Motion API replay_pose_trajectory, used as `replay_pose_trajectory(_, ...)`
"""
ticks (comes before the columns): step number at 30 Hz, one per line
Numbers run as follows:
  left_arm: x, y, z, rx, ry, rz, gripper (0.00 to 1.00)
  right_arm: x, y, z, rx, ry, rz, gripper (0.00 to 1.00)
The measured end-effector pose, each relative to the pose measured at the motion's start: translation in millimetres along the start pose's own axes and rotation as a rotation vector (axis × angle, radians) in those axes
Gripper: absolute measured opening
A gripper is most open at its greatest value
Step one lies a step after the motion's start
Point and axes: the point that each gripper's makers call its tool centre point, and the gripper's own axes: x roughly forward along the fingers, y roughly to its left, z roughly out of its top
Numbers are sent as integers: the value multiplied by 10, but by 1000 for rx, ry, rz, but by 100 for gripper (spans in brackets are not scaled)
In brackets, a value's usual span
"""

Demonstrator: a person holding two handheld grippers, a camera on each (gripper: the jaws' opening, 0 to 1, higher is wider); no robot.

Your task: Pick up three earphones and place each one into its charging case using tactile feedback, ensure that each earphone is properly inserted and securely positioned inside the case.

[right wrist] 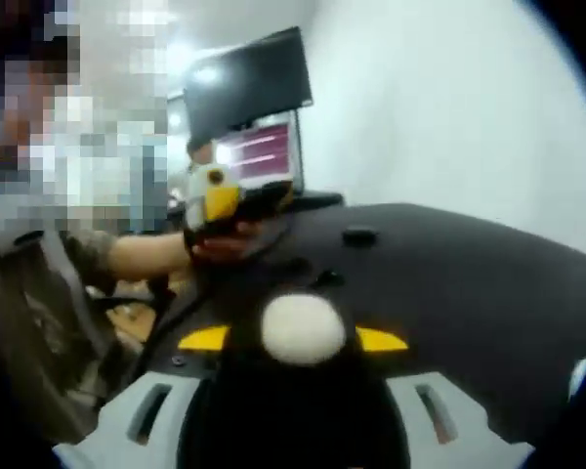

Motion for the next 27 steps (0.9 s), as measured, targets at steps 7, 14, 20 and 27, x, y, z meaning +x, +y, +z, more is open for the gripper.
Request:
replay_pose_trajectory(7, -279, 343, 483, -144, -292, 112, 20, -29, -37, 78, -28, -31, -44, 62)
replay_pose_trajectory(14, -196, 268, 358, -57, -207, 111, 24, 83, -26, -88, -65, 99, -24, 53)
replay_pose_trajectory(20, -122, 126, 274, 13, -148, 67, 23, 172, -54, -37, -67, 102, -24, 50)
replay_pose_trajectory(27, -153, 122, 323, 11, -170, 71, 23, 269, -81, -143, -133, 154, -99, 38)
